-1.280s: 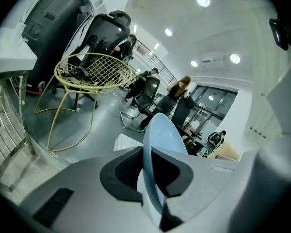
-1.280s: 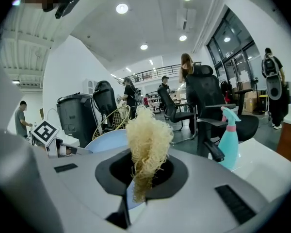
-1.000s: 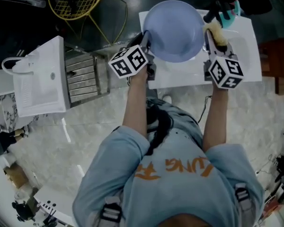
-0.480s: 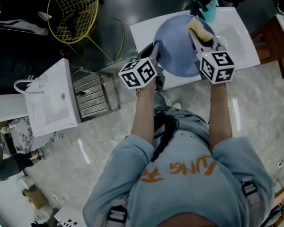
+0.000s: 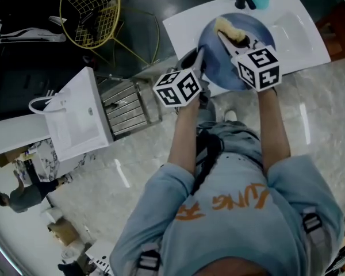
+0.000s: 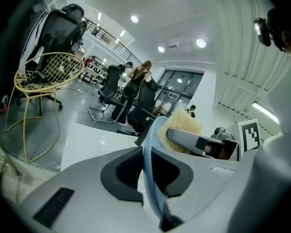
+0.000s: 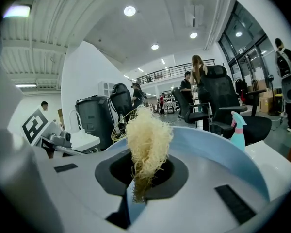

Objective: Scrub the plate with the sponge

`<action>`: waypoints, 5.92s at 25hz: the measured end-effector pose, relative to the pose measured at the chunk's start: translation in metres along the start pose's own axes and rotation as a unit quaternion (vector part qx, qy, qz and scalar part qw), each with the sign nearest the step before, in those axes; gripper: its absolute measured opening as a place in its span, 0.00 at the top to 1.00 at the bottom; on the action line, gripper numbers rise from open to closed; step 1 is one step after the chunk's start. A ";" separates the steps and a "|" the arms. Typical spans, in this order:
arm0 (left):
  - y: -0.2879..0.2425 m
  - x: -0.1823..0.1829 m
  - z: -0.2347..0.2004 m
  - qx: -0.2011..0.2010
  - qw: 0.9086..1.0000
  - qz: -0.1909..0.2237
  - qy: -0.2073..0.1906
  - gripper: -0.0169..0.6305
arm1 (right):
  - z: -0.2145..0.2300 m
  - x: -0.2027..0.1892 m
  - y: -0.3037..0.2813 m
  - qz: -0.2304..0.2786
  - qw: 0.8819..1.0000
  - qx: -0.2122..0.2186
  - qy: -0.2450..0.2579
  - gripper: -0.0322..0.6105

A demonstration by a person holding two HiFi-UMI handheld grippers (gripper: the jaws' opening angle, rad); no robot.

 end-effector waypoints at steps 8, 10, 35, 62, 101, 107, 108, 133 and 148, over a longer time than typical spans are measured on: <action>0.003 -0.014 -0.007 0.005 1.000 -0.015 -0.010 0.93 | 0.010 -0.015 -0.016 0.008 0.999 -0.009 -0.031 0.90; 0.004 -0.014 -0.007 0.005 1.000 -0.017 -0.013 0.93 | 0.014 -0.014 -0.015 0.012 0.999 -0.014 -0.034 0.90; -0.038 -0.050 0.025 -0.031 0.998 -0.060 0.002 0.93 | 0.128 -0.093 0.077 -0.023 0.973 -0.185 -0.140 0.90; 0.014 -0.050 -0.020 0.033 0.999 -0.014 0.038 0.92 | -0.064 -0.054 -0.021 -0.058 0.990 0.125 -0.008 0.90; 0.018 -0.061 -0.036 0.054 0.997 -0.028 0.040 0.91 | 0.048 -0.139 0.006 -0.165 0.979 -0.046 -0.106 0.90; 0.021 -0.059 -0.036 0.055 0.997 -0.026 0.041 0.91 | 0.064 -0.147 0.018 -0.181 0.974 -0.076 -0.117 0.90; 0.022 -0.059 -0.035 0.055 0.997 -0.025 0.041 0.91 | 0.066 -0.149 0.020 -0.185 0.973 -0.078 -0.118 0.90; 0.049 -0.046 -0.071 0.089 0.988 0.046 0.117 0.91 | -0.100 -0.093 -0.011 -0.166 0.960 0.222 0.040 0.90; 0.045 -0.041 -0.069 0.073 0.985 0.064 0.142 0.91 | -0.125 -0.128 -0.019 -0.243 0.933 0.256 0.069 0.90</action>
Point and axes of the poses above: the fingertips, and each gripper's own axes: y backward along the fingers, z to its right, x out of its top, the point moved 1 cm from there along y, backward along the fingers, and after that the axes turned 7 degrees about -z, right-handed, at the moved point
